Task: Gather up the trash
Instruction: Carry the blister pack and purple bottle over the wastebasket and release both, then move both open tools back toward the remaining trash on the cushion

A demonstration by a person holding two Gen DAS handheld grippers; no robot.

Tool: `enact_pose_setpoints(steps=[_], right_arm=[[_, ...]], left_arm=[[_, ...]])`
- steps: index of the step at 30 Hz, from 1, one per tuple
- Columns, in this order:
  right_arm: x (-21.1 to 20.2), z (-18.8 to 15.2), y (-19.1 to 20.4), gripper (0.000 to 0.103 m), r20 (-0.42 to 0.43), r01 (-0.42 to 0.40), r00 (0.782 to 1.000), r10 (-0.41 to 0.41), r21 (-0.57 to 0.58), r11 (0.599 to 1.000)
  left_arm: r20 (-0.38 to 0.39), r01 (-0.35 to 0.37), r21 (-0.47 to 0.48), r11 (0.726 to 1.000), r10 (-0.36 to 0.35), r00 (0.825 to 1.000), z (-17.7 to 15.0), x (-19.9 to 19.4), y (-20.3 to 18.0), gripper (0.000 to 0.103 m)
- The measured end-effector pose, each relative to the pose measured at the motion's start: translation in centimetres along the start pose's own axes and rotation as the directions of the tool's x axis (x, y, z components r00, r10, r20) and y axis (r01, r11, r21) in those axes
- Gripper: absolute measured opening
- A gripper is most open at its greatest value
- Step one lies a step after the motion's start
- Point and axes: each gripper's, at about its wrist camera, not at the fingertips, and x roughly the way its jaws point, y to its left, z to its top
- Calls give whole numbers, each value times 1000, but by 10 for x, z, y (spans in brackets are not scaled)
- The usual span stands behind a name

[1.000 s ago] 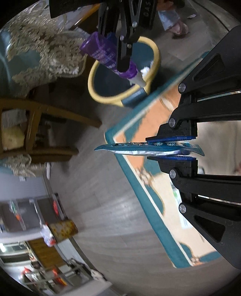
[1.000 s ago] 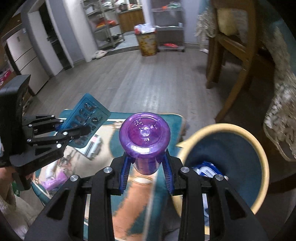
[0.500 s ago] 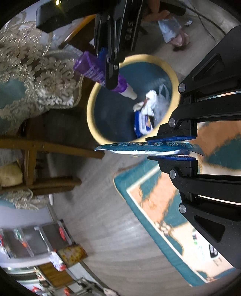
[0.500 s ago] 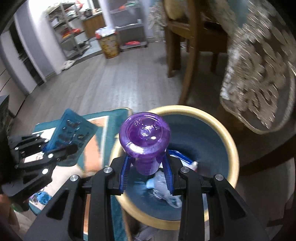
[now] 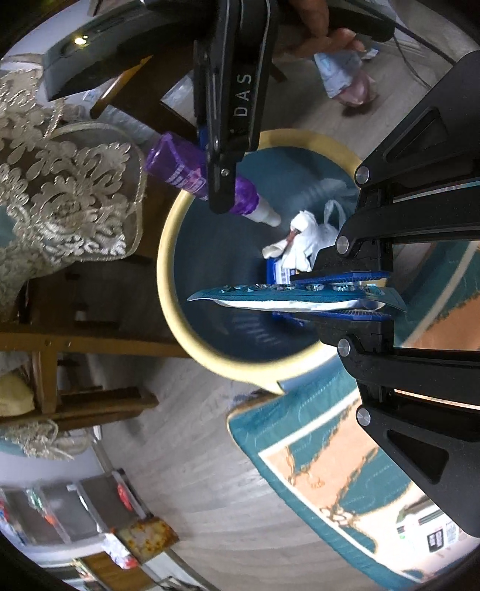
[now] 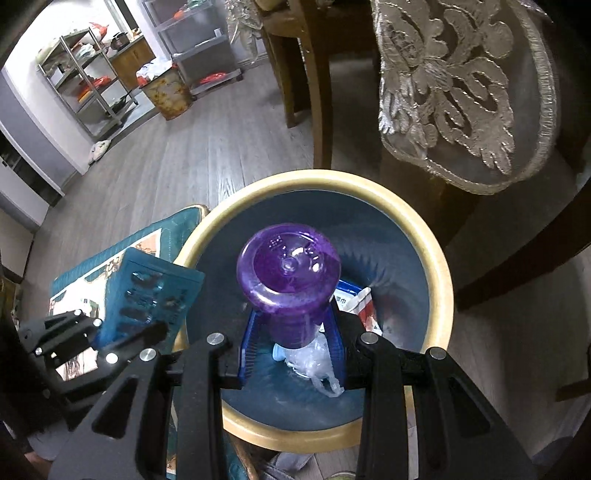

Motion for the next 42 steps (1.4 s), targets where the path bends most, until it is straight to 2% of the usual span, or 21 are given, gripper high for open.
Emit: enact_pose_setpoints(steps=[2,5,6,13,14,17,18,19,21,28,35,42], right_arm=[[0,0,-2,34,2,6,1000,-6,9,1000],[-3,2,-3,51,18,21,1000,-22,22,1000],[-3,3,-5,53,22,22,1000,-22,26,999],[0,7,-2,65,22,24,999,-24,17,1000],[0,7,-1,69,25,27,999,-27,17,999],[0,7,1,84,31,39,999,-39,16,999],[0,8,1,89,32,42,999,-42,14,999],[0,9,2,91,33,43,999,-44,12,999],[1,10,6,97,37,43,998,-44,8,999],[3,9,17,97,30,62,998,-62,-18,998],[6,10,32,97,30,63,998,-62,-46,997],[9,10,59,97,26,44,999,-41,-92,995]], left_arm=[[-4,-1,1,1000,1,1000,0,2,-1,14],[-9,-18,-1,1000,18,1000,0,4,1,25],[-10,-19,-3,1000,19,1000,-1,4,1,32],[-1,-34,-4,999,34,999,-2,-1,4,51],[1,-36,-5,999,36,999,-2,-2,5,53],[16,-52,-8,999,53,998,-3,-8,8,68],[23,-58,-11,998,59,998,-3,-9,9,76],[34,-69,-15,998,69,997,-4,-12,11,83],[48,-92,-20,996,93,995,-5,-17,15,90],[57,-175,-30,984,177,983,-12,-30,33,94],[54,-225,-10,974,225,973,-23,-46,47,94],[58,-263,-36,964,265,963,-39,-83,66,94]])
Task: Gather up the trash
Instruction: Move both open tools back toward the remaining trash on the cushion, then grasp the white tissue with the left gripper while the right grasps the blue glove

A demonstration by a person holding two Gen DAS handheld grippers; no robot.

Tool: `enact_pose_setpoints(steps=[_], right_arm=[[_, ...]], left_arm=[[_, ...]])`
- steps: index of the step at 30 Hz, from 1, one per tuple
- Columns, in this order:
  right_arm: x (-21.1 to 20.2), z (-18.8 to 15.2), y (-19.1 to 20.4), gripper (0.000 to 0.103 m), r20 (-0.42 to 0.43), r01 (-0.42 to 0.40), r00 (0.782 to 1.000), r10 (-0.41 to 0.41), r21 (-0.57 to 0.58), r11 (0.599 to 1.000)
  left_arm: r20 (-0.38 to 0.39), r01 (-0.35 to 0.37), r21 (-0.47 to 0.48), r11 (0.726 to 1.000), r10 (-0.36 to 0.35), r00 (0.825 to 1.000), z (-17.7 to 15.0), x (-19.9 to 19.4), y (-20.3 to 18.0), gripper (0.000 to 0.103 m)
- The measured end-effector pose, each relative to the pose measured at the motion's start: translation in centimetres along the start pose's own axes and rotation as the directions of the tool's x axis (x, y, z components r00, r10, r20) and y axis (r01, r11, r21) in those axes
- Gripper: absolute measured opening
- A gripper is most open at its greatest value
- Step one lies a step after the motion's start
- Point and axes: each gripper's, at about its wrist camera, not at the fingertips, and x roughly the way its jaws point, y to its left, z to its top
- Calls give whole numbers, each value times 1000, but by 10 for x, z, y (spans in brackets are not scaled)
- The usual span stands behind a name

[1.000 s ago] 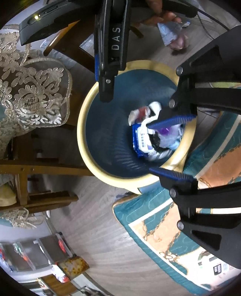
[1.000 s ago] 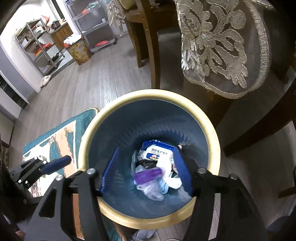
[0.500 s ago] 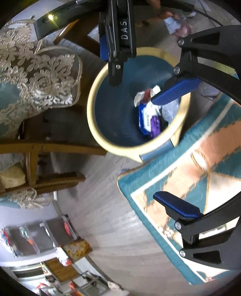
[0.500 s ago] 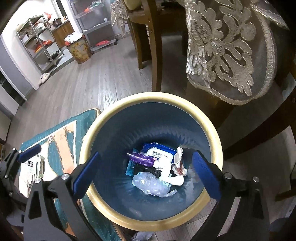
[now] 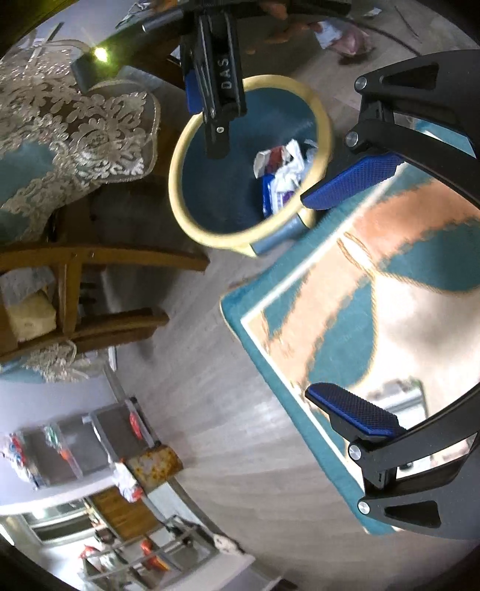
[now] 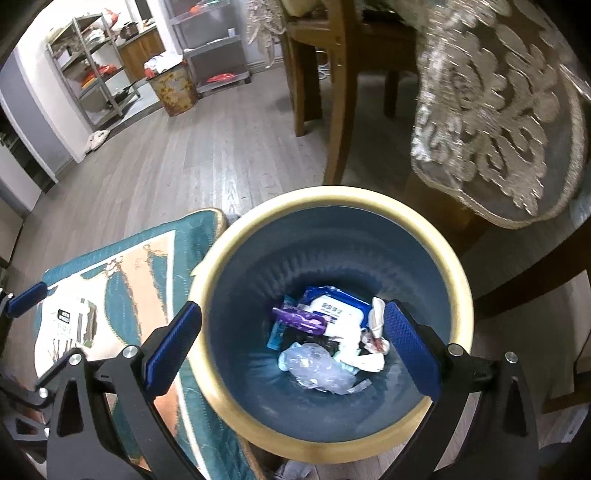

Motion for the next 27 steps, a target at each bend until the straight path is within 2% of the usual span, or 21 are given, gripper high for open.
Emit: enact_pose_setpoints(steps=[7,9,12,13,15,18,23,27], right_arm=[[-1,3,37,97,12,-35,999,36,-70,997],[0,3,47,97,9,-44,999,45,-88,995],[2,3,65,97,3,-56,998,57,-122,991],[3,2,70,97,0,-59,998,60,-134,989],[5,1,84,97,-9,-74,997,73,-166,983],[9,-4,104,97,-21,-83,997,80,-216,973],[22,-13,144,97,-51,-97,995,85,-298,950],[31,-25,183,97,-84,-145,989,122,-368,918]], left_arm=[[-12,-100,-58,993,100,995,-14,-47,52,94],[-6,-127,-109,986,128,992,-21,-59,71,96],[4,-124,-190,974,127,992,-39,-64,95,97],[-27,-128,-210,969,125,992,-47,-59,106,97],[-59,-173,-193,966,164,985,-54,-55,118,97],[-54,-235,-175,956,228,972,-66,-60,136,97],[-107,-265,-221,939,246,963,-91,-58,172,97],[-147,-274,-232,933,245,958,-114,-59,197,97]])
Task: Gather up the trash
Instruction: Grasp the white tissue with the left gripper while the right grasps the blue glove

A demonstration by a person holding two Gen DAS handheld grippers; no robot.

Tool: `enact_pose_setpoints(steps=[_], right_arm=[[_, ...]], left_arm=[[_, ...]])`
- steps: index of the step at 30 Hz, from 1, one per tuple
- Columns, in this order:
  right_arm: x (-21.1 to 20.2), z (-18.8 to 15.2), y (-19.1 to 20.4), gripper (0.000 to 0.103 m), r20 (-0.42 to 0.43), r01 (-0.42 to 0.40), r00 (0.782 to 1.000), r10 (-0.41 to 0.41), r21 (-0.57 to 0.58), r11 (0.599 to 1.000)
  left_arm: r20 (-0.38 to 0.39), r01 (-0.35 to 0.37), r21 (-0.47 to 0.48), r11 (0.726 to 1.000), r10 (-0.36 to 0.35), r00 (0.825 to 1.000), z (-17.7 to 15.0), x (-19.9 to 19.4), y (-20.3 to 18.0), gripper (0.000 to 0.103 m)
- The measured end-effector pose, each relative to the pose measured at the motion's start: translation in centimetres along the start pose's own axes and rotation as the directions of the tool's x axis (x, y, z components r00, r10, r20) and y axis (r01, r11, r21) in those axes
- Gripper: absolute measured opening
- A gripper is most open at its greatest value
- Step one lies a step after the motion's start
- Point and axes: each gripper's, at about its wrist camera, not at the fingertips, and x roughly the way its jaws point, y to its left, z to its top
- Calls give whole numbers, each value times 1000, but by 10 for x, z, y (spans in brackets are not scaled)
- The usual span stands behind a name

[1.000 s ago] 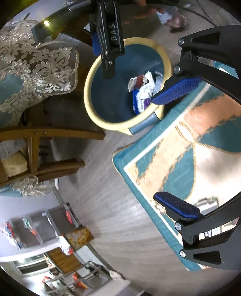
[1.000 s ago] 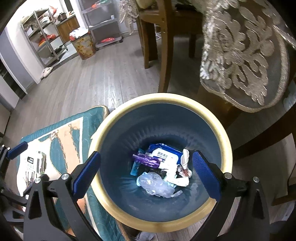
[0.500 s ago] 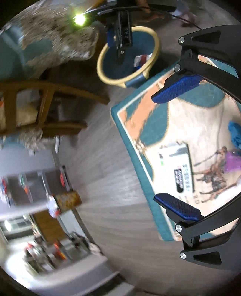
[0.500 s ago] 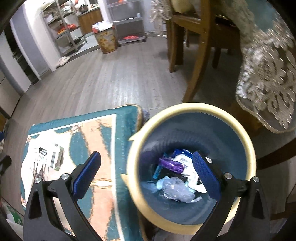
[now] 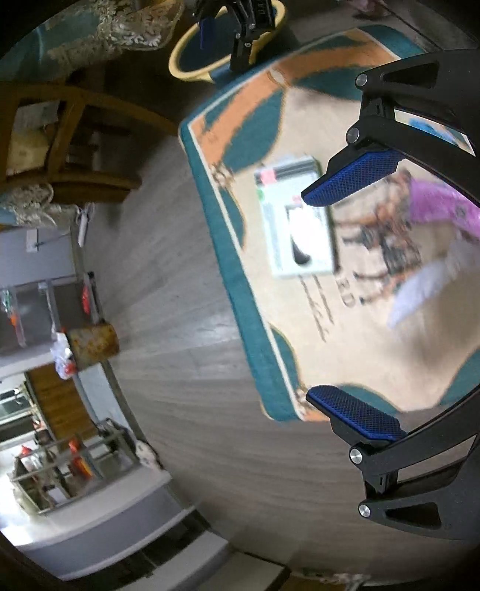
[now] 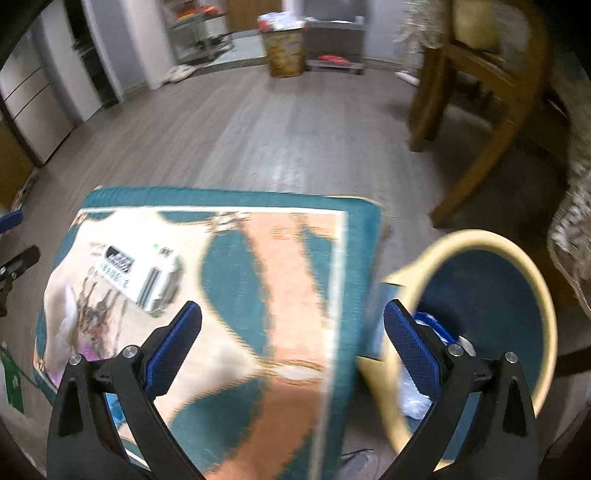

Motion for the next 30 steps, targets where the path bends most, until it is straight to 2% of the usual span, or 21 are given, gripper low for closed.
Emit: enact_pose_setpoints(steps=[2,6,11,17,23,26,28,30], right_arm=[[6,-1,22,97,-13,-13,1000,13,-55,998],[13,-8,60,97,-42,-54,998,49,-133,990],[8,-29,88,97,-89,-86,993,74,-140,986],[-9,-60,119,97,-108,-130,988,114,-160,979],[-2,-97,149,96,-175,-154,977,121,-184,971],[5,-103,157,82,-180,-145,978,109,-200,969],[7,-103,156,76,-182,-168,974,136,-172,971],[10,-102,155,61,-189,-210,965,183,-139,968]], left_arm=[[-12,-1,0,1000,1,1000,-8,1,10,97],[-87,41,-50,998,-45,995,-32,13,32,97],[-179,46,-79,996,-60,982,-66,27,39,97],[-182,102,0,995,-100,978,-80,17,22,97],[-236,138,4,990,-133,963,-88,23,21,95],[-266,139,-33,990,-143,953,-90,32,23,94],[-279,151,-52,987,-159,947,-91,37,22,87],[-309,166,-49,985,-173,935,-94,43,17,79]])
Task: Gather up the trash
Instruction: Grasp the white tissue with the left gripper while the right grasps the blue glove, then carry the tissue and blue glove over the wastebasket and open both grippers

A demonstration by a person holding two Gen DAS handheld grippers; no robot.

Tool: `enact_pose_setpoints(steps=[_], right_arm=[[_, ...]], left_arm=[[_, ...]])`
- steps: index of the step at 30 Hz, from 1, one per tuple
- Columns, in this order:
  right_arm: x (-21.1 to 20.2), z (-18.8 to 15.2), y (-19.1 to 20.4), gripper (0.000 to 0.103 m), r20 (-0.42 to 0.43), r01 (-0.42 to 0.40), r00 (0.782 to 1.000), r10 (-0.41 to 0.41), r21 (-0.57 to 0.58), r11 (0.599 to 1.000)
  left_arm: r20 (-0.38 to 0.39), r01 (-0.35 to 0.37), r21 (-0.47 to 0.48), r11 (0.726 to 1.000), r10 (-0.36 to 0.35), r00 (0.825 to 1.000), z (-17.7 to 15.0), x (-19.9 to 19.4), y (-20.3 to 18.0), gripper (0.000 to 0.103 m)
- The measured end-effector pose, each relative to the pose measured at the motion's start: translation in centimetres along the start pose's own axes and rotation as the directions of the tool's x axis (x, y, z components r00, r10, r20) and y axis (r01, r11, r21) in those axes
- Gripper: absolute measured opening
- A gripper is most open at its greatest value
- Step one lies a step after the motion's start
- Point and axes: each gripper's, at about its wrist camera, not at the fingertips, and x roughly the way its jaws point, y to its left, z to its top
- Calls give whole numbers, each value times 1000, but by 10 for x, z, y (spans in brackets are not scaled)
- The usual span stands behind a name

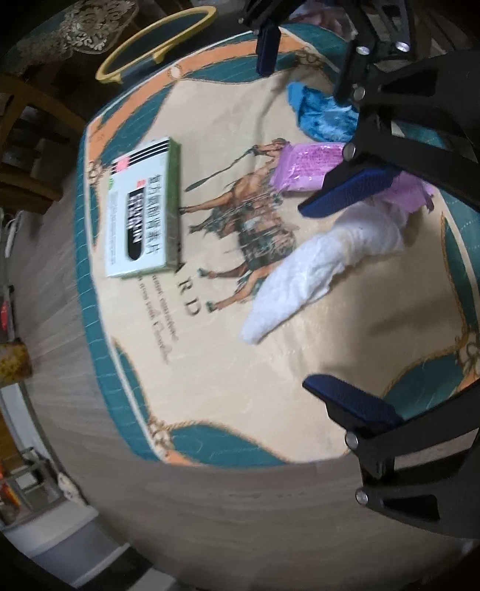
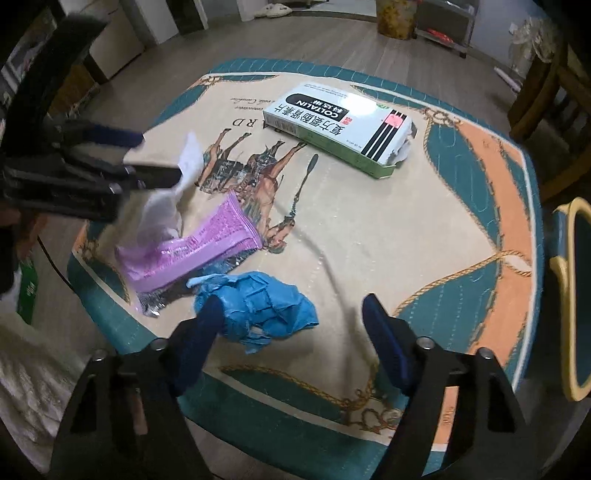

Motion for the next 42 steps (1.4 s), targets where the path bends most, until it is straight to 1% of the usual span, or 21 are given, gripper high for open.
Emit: enact_pose_setpoints(steps=[1,3,4,6,7,8,9,10,11,12,13,15,18,20,23,25,27,29,34,37,42], right_arm=[[0,0,0,57,1,-20,1000,20,6,1000],[0,1,1,40,4,-68,998,68,9,998],[-1,1,1,38,5,-80,997,80,9,997],[-1,1,0,35,5,-93,996,93,25,995],[-2,0,0,34,9,-100,995,100,34,994],[-2,0,0,29,13,-102,995,101,35,994],[-2,1,0,20,16,-102,995,102,31,994],[-2,2,1,12,12,-105,994,105,26,994],[-1,3,0,11,9,-109,994,109,25,994],[-1,3,0,11,9,-110,994,109,24,994],[-1,4,0,11,10,-110,994,110,22,994],[-5,4,0,11,18,-106,994,106,15,994],[-16,9,0,11,41,-106,994,105,10,994],[-28,15,-5,11,67,-106,992,105,19,994],[-46,22,-13,11,99,-80,992,77,24,996],[-62,29,-19,11,128,-42,991,41,8,999],[-79,36,-27,11,168,-17,986,17,2,1000],[-93,41,-37,11,205,8,979,-10,7,1000],[-128,54,-72,11,288,63,954,-76,56,996],[-142,58,-92,11,319,82,942,-107,91,992],[-156,55,-118,11,337,88,932,-130,136,987]], left_arm=[[-15,5,8,1000,-5,1000,-1,4,-2,71],[-46,24,15,1000,-23,999,-2,11,-5,62],[-58,41,9,999,-41,998,-2,14,-5,60],[-61,42,7,999,-42,997,-1,15,-6,56],[-62,43,8,999,-42,997,-1,15,-6,51],[-67,44,7,999,-44,997,-1,16,-6,46],[-72,47,7,999,-46,996,-1,17,-6,34],[-81,50,9,999,-49,996,-1,18,-7,23],[-83,44,18,999,-43,996,-1,18,-8,20],[-80,40,34,999,-37,996,0,17,-10,14],[-76,41,39,998,-38,996,1,16,-11,12],[-52,32,44,998,-30,998,5,10,-14,11],[26,15,53,999,-16,1000,12,-10,-14,11],[79,2,57,998,-6,997,16,-22,-16,11],[167,-8,41,999,1,986,26,-44,-16,11],[216,-14,30,999,7,976,34,-58,-17,11],[254,-1,23,1000,-5,967,46,-68,-23,11],[281,13,16,1000,-18,959,55,-75,-23,11],[351,-8,41,999,-7,936,68,-92,-41,11],[370,6,41,999,-21,929,78,-95,-50,11],[388,24,59,998,-45,921,91,-96,-69,11]])
